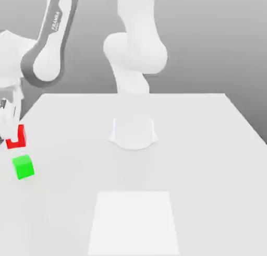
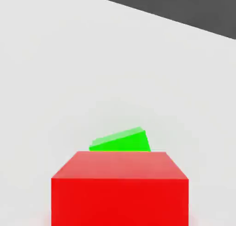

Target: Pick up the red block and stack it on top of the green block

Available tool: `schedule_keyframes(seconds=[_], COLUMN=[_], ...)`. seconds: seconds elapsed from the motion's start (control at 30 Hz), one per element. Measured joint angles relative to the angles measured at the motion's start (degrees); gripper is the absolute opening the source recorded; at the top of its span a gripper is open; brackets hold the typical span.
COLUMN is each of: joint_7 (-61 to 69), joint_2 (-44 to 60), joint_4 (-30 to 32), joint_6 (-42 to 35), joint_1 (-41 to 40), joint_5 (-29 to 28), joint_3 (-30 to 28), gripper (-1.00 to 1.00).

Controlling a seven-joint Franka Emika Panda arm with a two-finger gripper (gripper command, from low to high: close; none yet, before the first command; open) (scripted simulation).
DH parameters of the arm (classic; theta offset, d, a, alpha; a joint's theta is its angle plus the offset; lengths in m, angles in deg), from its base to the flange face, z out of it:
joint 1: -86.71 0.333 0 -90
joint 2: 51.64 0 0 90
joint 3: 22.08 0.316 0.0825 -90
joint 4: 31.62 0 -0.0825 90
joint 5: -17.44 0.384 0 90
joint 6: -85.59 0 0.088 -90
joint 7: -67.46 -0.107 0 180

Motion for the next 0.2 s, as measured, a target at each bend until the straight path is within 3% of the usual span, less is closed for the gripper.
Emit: schedule_keyframes(seconds=[0.1, 0.13, 0.2], joint_7=[2.32, 2.84, 2.83], joint_2=[6.01, 7.30, 7.30], joint_4=[-0.25, -0.31, -0.31], joint_6=[5.67, 6.88, 6.88], joint_1=[-0.17, -0.36, -0.36], joint_5=[2.91, 3.60, 3.60], joint_3=[1.03, 1.38, 1.38], gripper=[-1.00, 1.00, 1.00])
